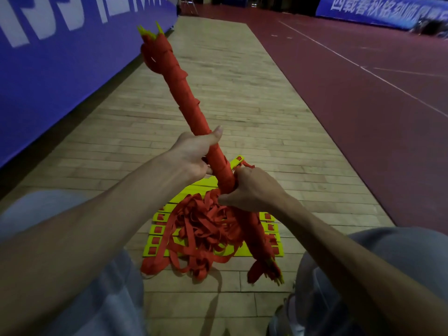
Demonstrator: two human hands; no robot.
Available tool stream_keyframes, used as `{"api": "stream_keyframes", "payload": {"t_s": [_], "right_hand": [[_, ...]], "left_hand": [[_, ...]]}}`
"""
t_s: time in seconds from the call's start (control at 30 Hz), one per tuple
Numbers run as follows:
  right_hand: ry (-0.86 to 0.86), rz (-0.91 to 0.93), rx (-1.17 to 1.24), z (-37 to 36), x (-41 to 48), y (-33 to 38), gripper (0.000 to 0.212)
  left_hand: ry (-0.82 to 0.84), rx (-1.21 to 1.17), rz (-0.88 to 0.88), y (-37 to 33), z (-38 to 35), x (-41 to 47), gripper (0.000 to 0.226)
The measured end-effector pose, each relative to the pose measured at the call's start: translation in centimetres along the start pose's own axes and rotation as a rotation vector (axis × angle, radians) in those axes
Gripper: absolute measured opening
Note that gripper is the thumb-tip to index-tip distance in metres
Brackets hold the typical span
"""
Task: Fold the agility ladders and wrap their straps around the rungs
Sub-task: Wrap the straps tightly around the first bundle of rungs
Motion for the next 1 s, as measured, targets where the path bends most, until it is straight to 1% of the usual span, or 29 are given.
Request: {"api": "stream_keyframes", "payload": {"t_s": [0.1, 0.17, 0.23, 0.3, 0.37, 0.43, 0.47, 0.53, 0.6, 0.63, 0.7, 0.77, 0.87, 1.0], "right_hand": [[0.099, -0.04, 0.099, 0.5, 0.4, -0.1, 0.033], [0.139, -0.053, 0.21, 1.4, 0.4, -0.1, 0.023], [0.172, -0.043, 0.326, 2.7, 0.1, 0.1, 0.017], [0.229, -0.018, 0.46, 3.8, -0.4, 0.1, 0.013], [0.292, 0.017, 0.558, 4.4, -1.1, 0.4, 0.01], [0.366, 0.073, 0.582, 4.5, -1.6, 0.8, 0.009], [0.405, 0.1, 0.569, 4.3, -1.9, 1.2, 0.011], [0.482, 0.125, 0.527, 3.8, -2.1, 1.4, 0.021], [0.567, 0.137, 0.495, 3.5, -2.2, 1.5, 0.023], [0.606, 0.148, 0.471, 3.5, -2.4, 1.6, 0.022], [0.653, 0.155, 0.43, 3.4, -2.6, 1.6, 0.02], [0.666, 0.161, 0.411, 3.5, -2.5, 1.3, 0.012], [0.615, 0.134, 0.379, 4.0, -2.1, 0.7, 0.003], [0.467, 0.054, 0.395, 4.8, -1.1, -0.1, 0.022]], "left_hand": [[0.027, 0.051, -0.011, -0.4, 0.1, -0.2, 0.023], [0.064, 0.08, -0.07, -1.1, -0.1, -0.2, 0.019], [0.135, 0.082, -0.168, -2.3, -0.6, -0.3, 0.017], [0.211, 0.094, -0.302, -3.6, -1.1, -0.6, 0.016], [0.242, 0.125, -0.442, -4.8, -1.5, -1.0, 0.017], [0.247, 0.101, -0.509, -5.0, -1.8, -1.3, 0.019], [0.256, 0.059, -0.503, -4.9, -1.9, -1.3, 0.019], [0.321, -0.035, -0.441, -4.3, -2.5, -1.6, 0.022], [0.416, -0.047, -0.382, -4.0, -3.1, -2.2, 0.034], [0.456, -0.031, -0.367, -4.0, -3.5, -2.6, 0.036], [0.47, 0.023, -0.359, -4.1, -3.6, -2.7, 0.024], [0.418, 0.086, -0.359, -4.2, -3.3, -2.6, 0.022], [0.343, 0.155, -0.378, -4.4, -2.6, -2.1, 0.029], [0.252, 0.194, -0.447, -4.6, -1.7, -1.1, 0.036]]}}
Point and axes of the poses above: each hand's wrist, its own x-axis towards the middle knuckle, its own z-axis out of the back of the hand, y = z × x, the point moved 6 cm from there along x, towards the middle knuckle, and after that the axes turned 12 degrees about -z, right-handed, at the moved point
